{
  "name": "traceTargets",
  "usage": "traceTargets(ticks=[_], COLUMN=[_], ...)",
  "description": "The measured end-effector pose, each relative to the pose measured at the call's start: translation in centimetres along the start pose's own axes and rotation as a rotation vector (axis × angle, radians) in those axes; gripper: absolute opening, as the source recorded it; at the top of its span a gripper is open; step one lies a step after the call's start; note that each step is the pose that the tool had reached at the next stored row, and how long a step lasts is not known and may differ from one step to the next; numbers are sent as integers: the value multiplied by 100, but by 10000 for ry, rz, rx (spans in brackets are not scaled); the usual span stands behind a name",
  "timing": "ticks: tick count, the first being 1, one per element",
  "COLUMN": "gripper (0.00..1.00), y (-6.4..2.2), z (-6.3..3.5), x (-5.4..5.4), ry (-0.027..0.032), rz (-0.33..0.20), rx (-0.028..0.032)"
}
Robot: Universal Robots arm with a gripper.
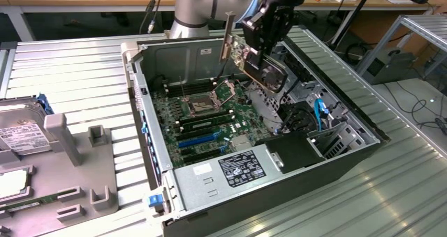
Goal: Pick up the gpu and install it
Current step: 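Insert the gpu into the slot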
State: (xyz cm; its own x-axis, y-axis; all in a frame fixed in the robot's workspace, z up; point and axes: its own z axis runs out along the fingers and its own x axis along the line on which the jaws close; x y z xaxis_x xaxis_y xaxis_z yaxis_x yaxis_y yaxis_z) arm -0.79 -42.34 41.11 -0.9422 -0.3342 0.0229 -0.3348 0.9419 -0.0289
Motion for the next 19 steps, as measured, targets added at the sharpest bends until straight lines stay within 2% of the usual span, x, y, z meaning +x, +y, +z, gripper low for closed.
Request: traceTargets(ticks=[9,17,19], gripper=[27,27,27], y=[0,0,0], z=[0,0,0], x=[0,0,0], ry=[-27,-58,-62], rz=[-926,-2012,-2125], rx=[21,45,48])
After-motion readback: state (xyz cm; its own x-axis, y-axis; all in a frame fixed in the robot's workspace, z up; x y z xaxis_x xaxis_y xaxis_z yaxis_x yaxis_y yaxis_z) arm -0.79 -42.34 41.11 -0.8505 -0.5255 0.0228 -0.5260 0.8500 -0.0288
